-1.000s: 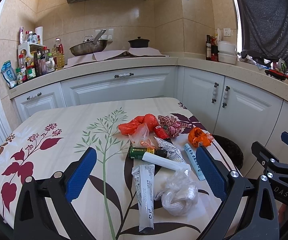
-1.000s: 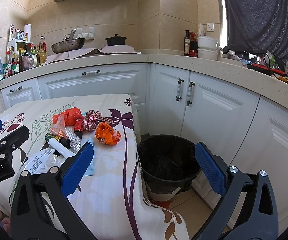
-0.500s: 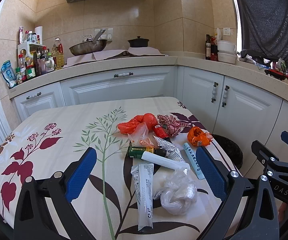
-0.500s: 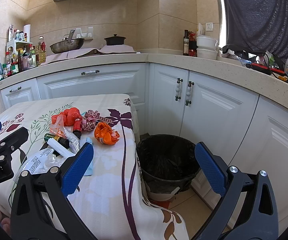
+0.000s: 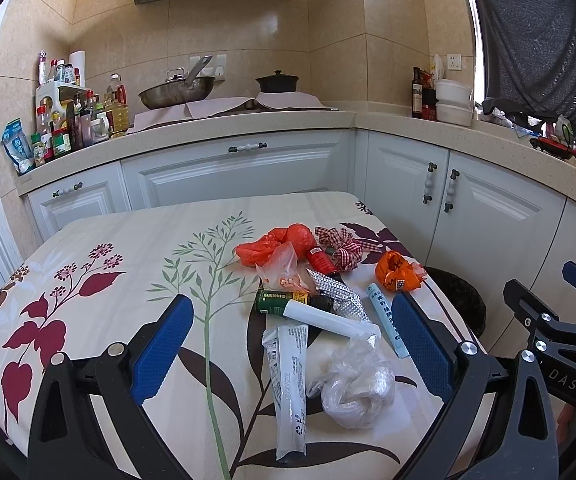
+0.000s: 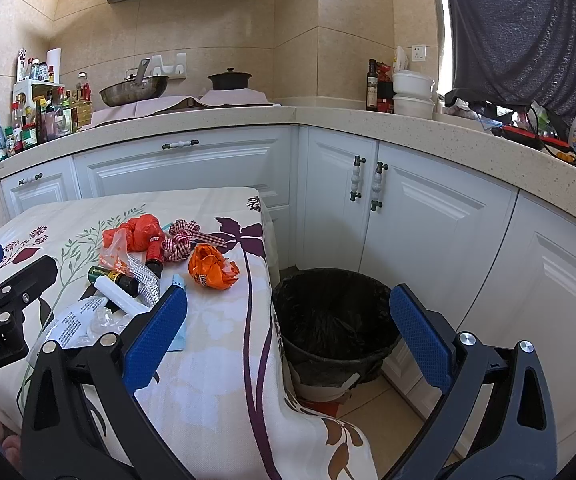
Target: Collect trash
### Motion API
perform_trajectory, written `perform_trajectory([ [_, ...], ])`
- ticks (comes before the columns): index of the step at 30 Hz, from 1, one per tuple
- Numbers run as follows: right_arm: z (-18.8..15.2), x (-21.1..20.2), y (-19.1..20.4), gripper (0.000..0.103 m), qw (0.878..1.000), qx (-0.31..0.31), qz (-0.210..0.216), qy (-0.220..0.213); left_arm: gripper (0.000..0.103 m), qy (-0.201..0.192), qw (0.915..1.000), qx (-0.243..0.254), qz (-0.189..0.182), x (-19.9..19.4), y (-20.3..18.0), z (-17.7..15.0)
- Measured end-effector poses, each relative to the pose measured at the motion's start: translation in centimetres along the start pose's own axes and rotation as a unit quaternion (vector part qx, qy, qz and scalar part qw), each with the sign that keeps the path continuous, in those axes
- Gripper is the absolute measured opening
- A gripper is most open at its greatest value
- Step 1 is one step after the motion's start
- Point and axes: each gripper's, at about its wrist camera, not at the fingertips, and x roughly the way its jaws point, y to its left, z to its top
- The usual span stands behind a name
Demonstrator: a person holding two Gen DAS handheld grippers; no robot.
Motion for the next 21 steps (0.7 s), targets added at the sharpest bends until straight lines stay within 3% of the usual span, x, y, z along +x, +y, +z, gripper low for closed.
perform_trajectory([
  [21,-0.02,0.02,0.02,0.099,1.000,0.000,0.000,0.000,0.097,0.003,1.0000,0.000,0.000,0.24,-0.12,-0.23],
])
